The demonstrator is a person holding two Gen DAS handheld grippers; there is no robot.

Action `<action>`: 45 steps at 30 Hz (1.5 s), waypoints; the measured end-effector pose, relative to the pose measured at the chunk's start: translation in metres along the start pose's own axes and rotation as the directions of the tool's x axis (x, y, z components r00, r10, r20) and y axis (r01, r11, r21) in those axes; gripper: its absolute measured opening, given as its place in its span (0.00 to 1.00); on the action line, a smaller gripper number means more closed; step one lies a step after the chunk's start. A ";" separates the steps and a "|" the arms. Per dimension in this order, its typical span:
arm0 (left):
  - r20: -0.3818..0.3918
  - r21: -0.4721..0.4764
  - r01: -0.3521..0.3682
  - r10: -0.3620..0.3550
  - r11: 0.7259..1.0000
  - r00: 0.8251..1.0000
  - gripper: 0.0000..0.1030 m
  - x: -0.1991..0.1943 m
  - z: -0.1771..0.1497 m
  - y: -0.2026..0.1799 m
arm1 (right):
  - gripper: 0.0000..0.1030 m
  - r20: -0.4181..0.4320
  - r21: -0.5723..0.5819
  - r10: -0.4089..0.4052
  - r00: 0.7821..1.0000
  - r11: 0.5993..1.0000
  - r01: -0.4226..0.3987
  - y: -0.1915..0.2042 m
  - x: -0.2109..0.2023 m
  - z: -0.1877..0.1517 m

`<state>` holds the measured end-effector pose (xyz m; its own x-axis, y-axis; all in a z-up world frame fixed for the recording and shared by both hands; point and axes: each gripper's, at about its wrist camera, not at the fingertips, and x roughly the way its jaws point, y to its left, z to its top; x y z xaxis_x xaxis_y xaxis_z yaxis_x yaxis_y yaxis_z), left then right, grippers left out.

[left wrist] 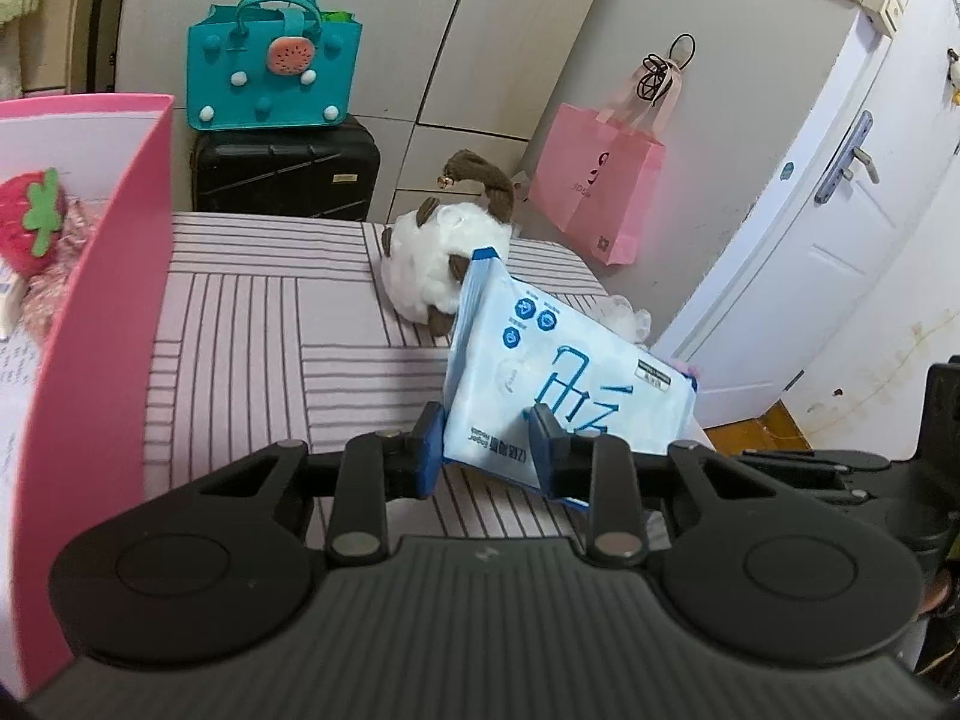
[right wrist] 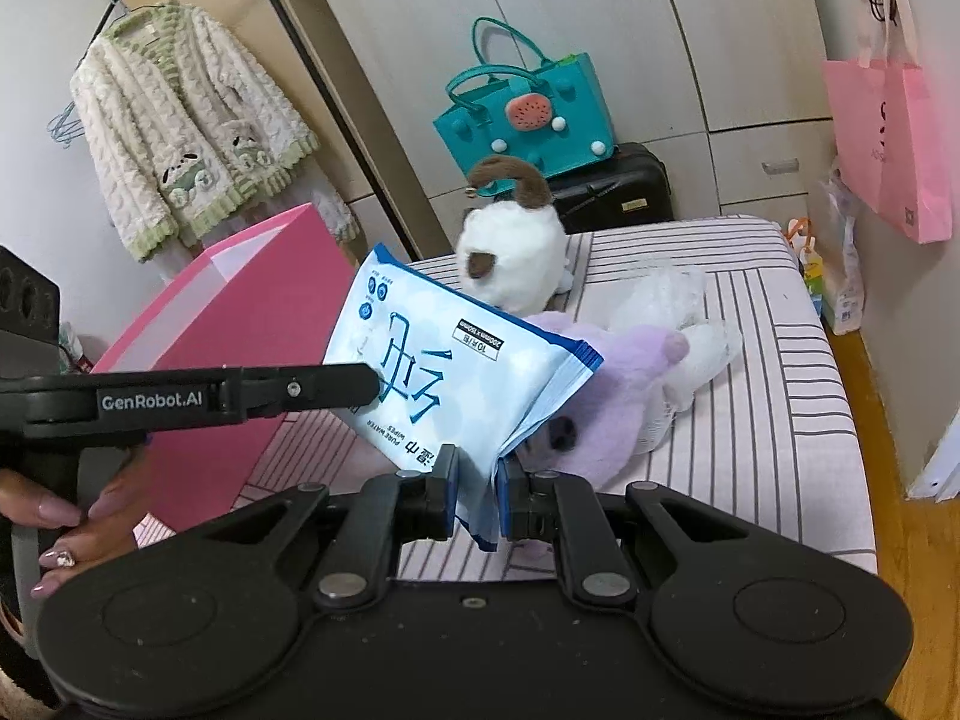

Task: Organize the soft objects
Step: 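Lift the wet-wipe package with the left tool and raise it upright, then carry the wet-wipe package with the left tool over the pink box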

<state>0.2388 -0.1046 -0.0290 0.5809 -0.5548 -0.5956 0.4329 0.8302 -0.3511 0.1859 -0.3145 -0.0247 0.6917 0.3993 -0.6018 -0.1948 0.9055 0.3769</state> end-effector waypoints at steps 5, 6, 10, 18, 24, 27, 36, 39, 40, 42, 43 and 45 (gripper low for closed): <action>0.001 0.027 -0.022 0.022 0.999 1.000 0.28 -0.026 -0.008 -0.005 | 0.16 -0.020 -0.020 0.019 1.000 1.000 -0.019 0.017 -0.011 -0.004; 0.000 0.036 -0.025 0.025 0.999 1.000 0.28 -0.031 -0.010 -0.006 | 0.17 -0.025 -0.022 0.025 0.999 0.999 -0.025 0.020 -0.014 -0.005; -0.022 0.070 -0.034 0.036 0.997 0.999 0.28 -0.051 -0.018 -0.007 | 0.18 -0.056 -0.038 0.045 0.997 0.998 -0.047 0.035 -0.022 -0.012; -0.097 0.122 -0.032 0.044 0.992 0.994 0.28 -0.090 -0.035 0.000 | 0.20 -0.150 -0.071 0.083 0.985 0.993 -0.094 0.070 -0.035 -0.027; -0.120 0.142 -0.051 0.068 0.989 0.990 0.28 -0.120 -0.049 0.006 | 0.20 -0.213 -0.101 0.122 0.970 0.984 -0.146 0.096 -0.038 -0.037; -0.119 0.146 -0.065 0.082 0.987 0.989 0.28 -0.136 -0.055 0.009 | 0.20 -0.233 -0.117 0.141 0.962 0.978 -0.172 0.109 -0.040 -0.042; -0.117 0.124 -0.084 0.099 0.989 0.988 0.28 -0.177 -0.063 0.025 | 0.20 -0.258 -0.171 0.187 0.948 0.957 -0.235 0.145 -0.045 -0.043; -0.103 0.129 -0.101 0.115 0.986 0.988 0.28 -0.191 -0.064 0.028 | 0.20 -0.266 -0.202 0.192 0.945 0.947 -0.250 0.159 -0.044 -0.042; -0.100 0.129 -0.105 0.118 0.986 0.988 0.28 -0.196 -0.065 0.030 | 0.20 -0.270 -0.210 0.195 0.943 0.944 -0.255 0.163 -0.044 -0.041; -0.092 0.109 -0.108 0.118 0.988 0.989 0.28 -0.206 -0.063 0.036 | 0.20 -0.275 -0.225 0.204 0.939 0.936 -0.270 0.172 -0.045 -0.038; -0.090 0.103 -0.108 0.118 0.989 0.989 0.28 -0.211 -0.062 0.039 | 0.20 -0.275 -0.232 0.208 0.939 0.933 -0.275 0.176 -0.045 -0.037; -0.079 0.094 -0.112 0.120 0.989 0.990 0.28 -0.220 -0.060 0.044 | 0.19 -0.267 -0.250 0.217 0.939 0.925 -0.285 0.185 -0.046 -0.032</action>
<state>0.0888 0.0569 0.0437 0.5724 -0.4452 -0.6886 0.4278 0.8786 -0.2125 0.0961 -0.1604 0.0500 0.4217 0.6095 -0.6713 -0.5513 0.7602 0.3438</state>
